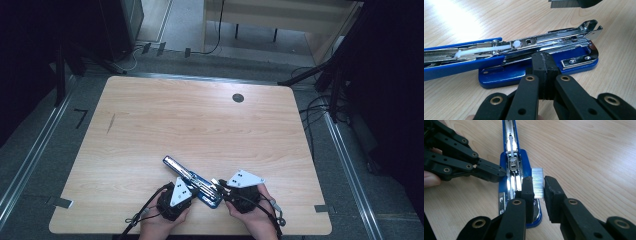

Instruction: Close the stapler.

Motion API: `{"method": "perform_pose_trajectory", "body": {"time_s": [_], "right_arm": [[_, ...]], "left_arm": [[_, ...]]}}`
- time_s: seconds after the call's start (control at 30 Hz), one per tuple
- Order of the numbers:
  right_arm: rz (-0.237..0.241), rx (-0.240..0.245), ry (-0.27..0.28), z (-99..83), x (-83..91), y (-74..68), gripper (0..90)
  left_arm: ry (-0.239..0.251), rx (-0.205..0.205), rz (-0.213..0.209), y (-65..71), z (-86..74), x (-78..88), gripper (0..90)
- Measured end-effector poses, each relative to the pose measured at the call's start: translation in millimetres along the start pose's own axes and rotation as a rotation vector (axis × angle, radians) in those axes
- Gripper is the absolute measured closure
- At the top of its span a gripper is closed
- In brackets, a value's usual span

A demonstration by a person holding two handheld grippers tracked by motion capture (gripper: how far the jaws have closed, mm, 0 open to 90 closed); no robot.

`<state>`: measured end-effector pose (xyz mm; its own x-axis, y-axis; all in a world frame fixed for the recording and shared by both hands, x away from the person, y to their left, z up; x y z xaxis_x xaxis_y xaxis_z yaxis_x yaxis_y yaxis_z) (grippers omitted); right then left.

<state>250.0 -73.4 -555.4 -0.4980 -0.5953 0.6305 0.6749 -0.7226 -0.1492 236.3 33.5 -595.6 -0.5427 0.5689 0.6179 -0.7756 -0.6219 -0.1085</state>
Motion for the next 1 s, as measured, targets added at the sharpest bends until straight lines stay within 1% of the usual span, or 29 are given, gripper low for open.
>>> {"method": "perform_pose_trajectory", "body": {"time_s": [0.03, 0.07, 0.13, 0.4, 0.57, 0.73, 0.77, 0.9, 1.0], "right_arm": [[0.0, 0.0, 0.0, 0.0, 0.0, 0.0, 80.1], [0.002, 0.015, -0.001, 1.3, -0.1, -1.9, 80.1], [0.006, 0.014, -0.005, 1.3, -0.3, -3.7, 80.2], [0.021, 0.04, -0.028, 0.9, -3.7, -11.0, 80.1], [0.026, 0.06, -0.052, -0.9, -6.7, -14.6, 80.1], [0.031, 0.058, -0.067, -2.1, -8.2, -17.9, 80.1], [0.033, 0.071, -0.07, -2.3, -9.2, -18.5, 80.1], [0.037, 0.076, -0.081, -3.3, -11.2, -20.3, 80.2], [0.028, 0.081, -0.094, -4.6, -12.6, -21.1, 80.1]], "left_arm": [[0.0, 0.001, 0.0, 0.0, 0.1, -0.1, 90.0], [0.0, 0.001, 0.0, -0.1, 0.0, -0.1, 90.0], [0.0, 0.001, 0.0, -0.1, 0.1, -0.1, 90.0], [0.0, 0.001, 0.0, -0.1, 0.1, -0.1, 90.0], [0.0, 0.002, 0.0, -0.3, 0.1, -0.2, 90.0], [0.001, 0.002, 0.001, -0.3, 0.1, -0.2, 90.0], [0.0, 0.001, 0.0, -0.2, 0.1, -0.2, 90.0], [0.0, 0.001, 0.0, -0.1, 0.2, -0.2, 90.0], [0.0, 0.001, 0.0, 0.0, 0.1, -0.2, 90.0]]}}
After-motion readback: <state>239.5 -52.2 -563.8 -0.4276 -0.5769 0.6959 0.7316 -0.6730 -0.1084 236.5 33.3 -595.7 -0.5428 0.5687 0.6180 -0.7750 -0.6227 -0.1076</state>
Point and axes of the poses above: each handheld gripper's, and its own axes: x roughly backward along the jaws, z roughly out of its top, y roughly to its right, the point moved 10 cm from there along -x, roughly forward along the jaws, and after that the axes turned 7 degrees about -x, right-handed, at the moved point
